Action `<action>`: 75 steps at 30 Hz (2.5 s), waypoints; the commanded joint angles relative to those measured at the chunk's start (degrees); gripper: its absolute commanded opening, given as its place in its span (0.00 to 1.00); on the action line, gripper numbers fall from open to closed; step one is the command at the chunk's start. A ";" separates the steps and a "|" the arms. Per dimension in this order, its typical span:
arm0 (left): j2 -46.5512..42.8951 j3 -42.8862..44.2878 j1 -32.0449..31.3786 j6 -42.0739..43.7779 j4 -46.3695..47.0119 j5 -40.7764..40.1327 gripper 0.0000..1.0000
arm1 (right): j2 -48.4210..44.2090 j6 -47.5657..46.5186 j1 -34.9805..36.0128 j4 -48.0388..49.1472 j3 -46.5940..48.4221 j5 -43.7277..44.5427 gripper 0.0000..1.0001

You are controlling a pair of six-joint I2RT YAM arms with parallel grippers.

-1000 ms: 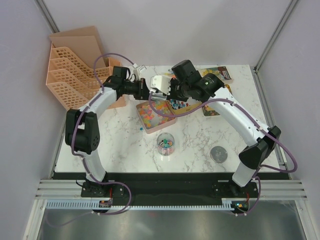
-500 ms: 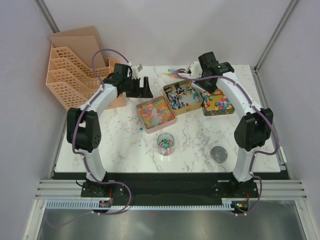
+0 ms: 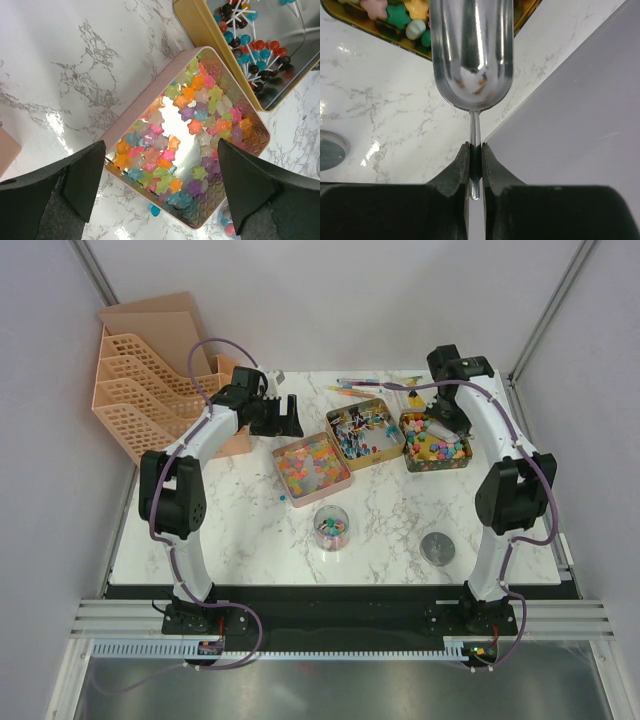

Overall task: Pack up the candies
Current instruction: Scoop the fake candies from the storage box.

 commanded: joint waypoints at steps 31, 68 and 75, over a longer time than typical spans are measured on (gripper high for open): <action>0.75 0.03 -0.08 2.61 0.23 -4.84 1.00 | 19.17 -19.53 -2.07 -9.59 12.33 5.27 0.00; 0.14 -1.90 -0.52 4.54 0.31 -7.83 1.00 | 24.44 -15.31 -0.57 2.54 18.32 -13.89 0.00; 0.05 -1.37 -1.58 5.42 0.23 -8.62 1.00 | 26.73 -12.59 -0.49 5.62 18.23 -15.12 0.00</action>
